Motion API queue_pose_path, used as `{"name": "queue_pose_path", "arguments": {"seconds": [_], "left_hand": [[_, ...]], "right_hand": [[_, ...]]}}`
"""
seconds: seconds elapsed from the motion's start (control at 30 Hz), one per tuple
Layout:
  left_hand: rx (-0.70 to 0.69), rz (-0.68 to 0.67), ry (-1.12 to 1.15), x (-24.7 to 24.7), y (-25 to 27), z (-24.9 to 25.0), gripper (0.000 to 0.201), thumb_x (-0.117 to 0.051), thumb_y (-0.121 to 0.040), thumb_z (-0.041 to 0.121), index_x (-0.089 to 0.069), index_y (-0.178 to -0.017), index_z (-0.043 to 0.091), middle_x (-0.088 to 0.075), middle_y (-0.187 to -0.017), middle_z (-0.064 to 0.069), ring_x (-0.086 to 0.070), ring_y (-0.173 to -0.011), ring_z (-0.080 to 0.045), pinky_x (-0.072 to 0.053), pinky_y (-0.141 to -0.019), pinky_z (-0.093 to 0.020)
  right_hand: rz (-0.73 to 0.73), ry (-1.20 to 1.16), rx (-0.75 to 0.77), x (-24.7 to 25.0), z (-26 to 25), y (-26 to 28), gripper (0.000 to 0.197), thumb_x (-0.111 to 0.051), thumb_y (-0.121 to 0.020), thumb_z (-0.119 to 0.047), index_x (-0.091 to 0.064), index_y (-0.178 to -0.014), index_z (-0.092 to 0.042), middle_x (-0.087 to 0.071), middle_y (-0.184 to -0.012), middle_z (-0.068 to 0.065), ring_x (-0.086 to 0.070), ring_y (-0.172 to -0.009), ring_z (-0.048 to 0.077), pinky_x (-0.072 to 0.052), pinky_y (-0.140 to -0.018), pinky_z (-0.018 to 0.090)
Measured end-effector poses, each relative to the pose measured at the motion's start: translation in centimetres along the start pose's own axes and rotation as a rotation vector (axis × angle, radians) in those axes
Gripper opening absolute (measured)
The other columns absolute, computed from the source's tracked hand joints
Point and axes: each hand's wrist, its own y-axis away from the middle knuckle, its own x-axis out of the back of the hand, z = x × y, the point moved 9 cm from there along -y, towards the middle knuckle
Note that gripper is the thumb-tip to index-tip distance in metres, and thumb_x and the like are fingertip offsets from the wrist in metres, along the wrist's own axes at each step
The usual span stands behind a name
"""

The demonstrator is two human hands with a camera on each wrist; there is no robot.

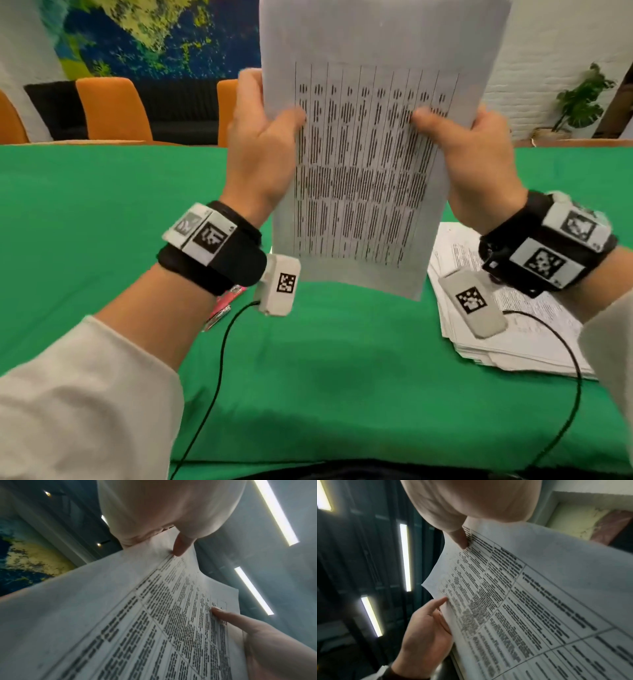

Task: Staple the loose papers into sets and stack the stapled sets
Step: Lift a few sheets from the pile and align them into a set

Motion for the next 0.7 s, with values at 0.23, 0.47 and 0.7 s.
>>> {"name": "queue_pose_path", "arguments": {"seconds": [0.23, 0.47, 0.7], "left_hand": [[0.216, 0.019, -0.027, 0.0, 7.4, -8.1, 0.032, -0.066, -0.086, 0.017, -0.057, -0.117, 0.021, -0.074, -0.111, 0.001, -0.074, -0.099, -0.02, -0.061, -0.089, -0.053], [-0.052, 0.068, 0.035, -0.5, 0.9, -1.2, 0.027, -0.061, -0.095, 0.006, -0.05, -0.12, 0.006, -0.069, -0.119, -0.012, -0.071, -0.107, -0.021, -0.061, -0.089, -0.04], [0.287, 0.062, 0.158, -1.0, 7.3, -9.4, 0.042, -0.071, -0.083, 0.024, -0.06, -0.12, 0.007, -0.074, -0.116, -0.015, -0.071, -0.107, -0.039, -0.056, -0.094, -0.062]], "right_hand": [[0.025, 0.146, -0.174, 0.2, 7.7, 6.1, 0.016, -0.069, -0.098, -0.02, -0.074, -0.113, -0.016, -0.079, -0.109, 0.002, -0.075, -0.103, 0.023, -0.058, -0.097, 0.053], [0.075, 0.054, 0.051, -0.7, 0.3, 1.2, 0.019, -0.062, -0.102, -0.01, -0.07, -0.118, -0.004, -0.076, -0.115, 0.01, -0.075, -0.103, 0.023, -0.063, -0.089, 0.042], [0.074, 0.156, -0.176, -1.2, 7.6, 6.2, 0.015, -0.063, -0.102, -0.011, -0.073, -0.114, -0.013, -0.079, -0.104, 0.008, -0.075, -0.097, 0.024, -0.063, -0.081, 0.038]]}}
